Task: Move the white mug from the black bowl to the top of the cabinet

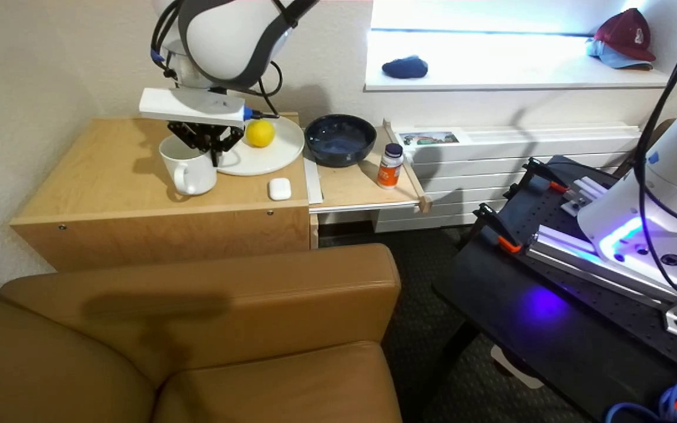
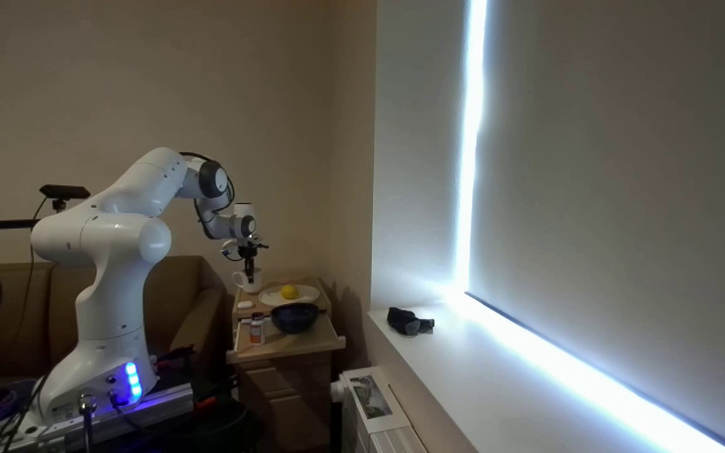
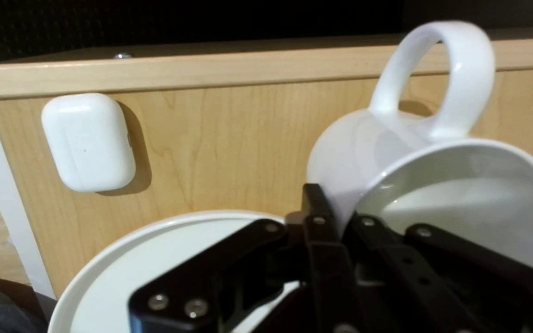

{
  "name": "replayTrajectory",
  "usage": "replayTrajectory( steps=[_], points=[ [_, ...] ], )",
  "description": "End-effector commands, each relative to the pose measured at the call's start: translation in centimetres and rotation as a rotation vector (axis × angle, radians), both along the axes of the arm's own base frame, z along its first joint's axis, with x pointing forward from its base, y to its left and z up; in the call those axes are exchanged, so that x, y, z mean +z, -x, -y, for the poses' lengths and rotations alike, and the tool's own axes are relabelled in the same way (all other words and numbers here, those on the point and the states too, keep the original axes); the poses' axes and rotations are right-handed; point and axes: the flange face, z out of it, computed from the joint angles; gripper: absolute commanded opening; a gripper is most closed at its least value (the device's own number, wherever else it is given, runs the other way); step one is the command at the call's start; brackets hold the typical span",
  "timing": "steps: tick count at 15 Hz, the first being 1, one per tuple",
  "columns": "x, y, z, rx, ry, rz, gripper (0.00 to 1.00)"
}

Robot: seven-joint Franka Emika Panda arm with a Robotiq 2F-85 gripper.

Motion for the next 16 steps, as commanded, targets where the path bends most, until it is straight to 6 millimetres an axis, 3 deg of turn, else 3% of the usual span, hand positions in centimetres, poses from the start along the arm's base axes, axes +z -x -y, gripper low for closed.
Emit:
replayTrajectory(
  steps=[1, 5, 6, 8, 12, 16],
  points=[
    [-1.4, -0.3, 0.7, -0.024, 0.016, -0.024, 0.01],
    [-1.8, -0.3, 0.7, -0.03, 0.011, -0.03, 0.01],
    [-1.8, -0.3, 0.7, -0.031, 0.016, -0.033, 0.3],
    [-1.1, -0.3, 0.7, -0.022, -0.003, -0.034, 0.37],
    [1.4, -0.4, 0.6, -0.023, -0.073, 0.0, 0.66],
    [6.0, 0.2, 1.4, -0.007, -0.138, 0.015, 0.94]
  ],
)
